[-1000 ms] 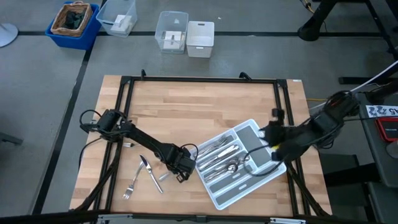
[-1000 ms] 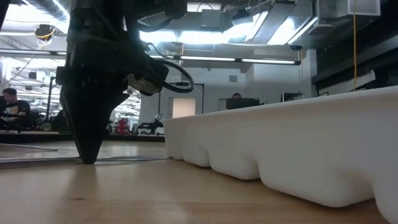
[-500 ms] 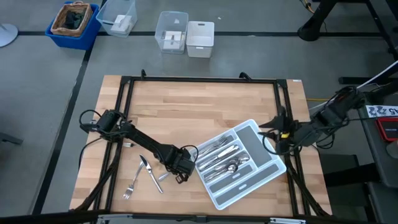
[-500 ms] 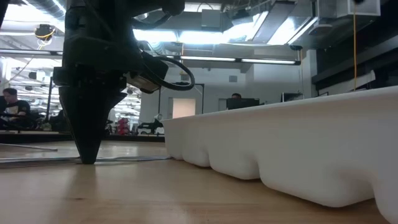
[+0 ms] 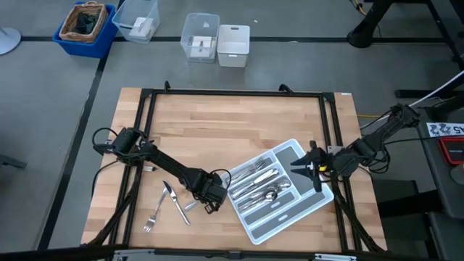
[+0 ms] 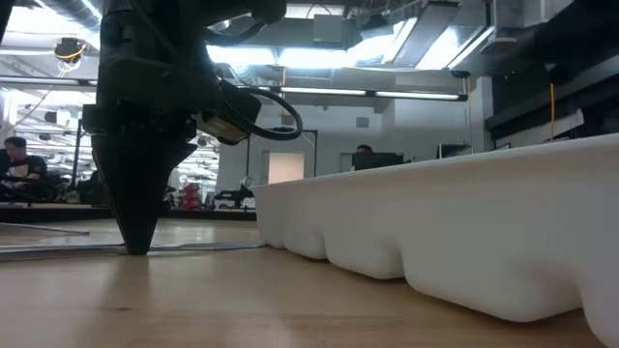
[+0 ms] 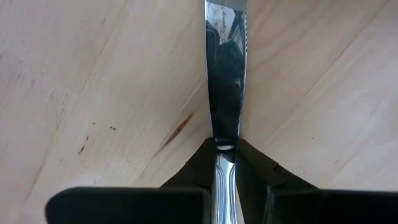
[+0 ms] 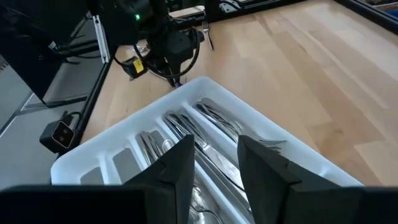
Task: Sort silverware
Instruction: Put the silver table knife into the silverware tray
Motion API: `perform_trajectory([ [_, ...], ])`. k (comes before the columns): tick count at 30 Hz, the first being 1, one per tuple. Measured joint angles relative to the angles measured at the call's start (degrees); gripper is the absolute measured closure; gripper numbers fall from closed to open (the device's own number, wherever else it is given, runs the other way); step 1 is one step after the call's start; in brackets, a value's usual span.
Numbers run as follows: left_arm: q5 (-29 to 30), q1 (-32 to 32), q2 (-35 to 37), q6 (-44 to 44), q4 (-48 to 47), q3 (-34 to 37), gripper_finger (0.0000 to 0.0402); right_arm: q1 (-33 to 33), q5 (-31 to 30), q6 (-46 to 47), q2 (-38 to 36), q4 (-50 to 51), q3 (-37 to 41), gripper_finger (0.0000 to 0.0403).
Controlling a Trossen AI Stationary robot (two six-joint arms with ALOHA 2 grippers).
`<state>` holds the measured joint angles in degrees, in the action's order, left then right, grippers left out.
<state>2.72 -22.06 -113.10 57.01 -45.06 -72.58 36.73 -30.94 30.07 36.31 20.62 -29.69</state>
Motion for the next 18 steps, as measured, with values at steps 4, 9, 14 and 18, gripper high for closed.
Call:
perform_trajectory([
  [4, 0.0, 0.0, 0.3, 0.0, 0.0, 0.0, 0.0377, 0.0, 0.0, 0.1, 0.0, -0.4, 0.3, 0.0279],
  [9, 0.2, 0.0, 1.5, 0.0, -1.2, 0.2, 0.0374, 0.0, 0.0, 0.1, 0.0, -0.5, 0.3, 0.0279],
  [14, 0.8, 0.1, 1.9, 1.5, -5.1, 0.1, 0.0382, 0.0, 0.0, 0.1, 0.0, -0.5, 0.3, 0.0279],
  [18, 0.6, 0.0, 1.9, 1.8, -6.4, 0.1, 0.0392, 0.0, 0.0, 0.1, 0.0, -0.4, 0.3, 0.0279],
])
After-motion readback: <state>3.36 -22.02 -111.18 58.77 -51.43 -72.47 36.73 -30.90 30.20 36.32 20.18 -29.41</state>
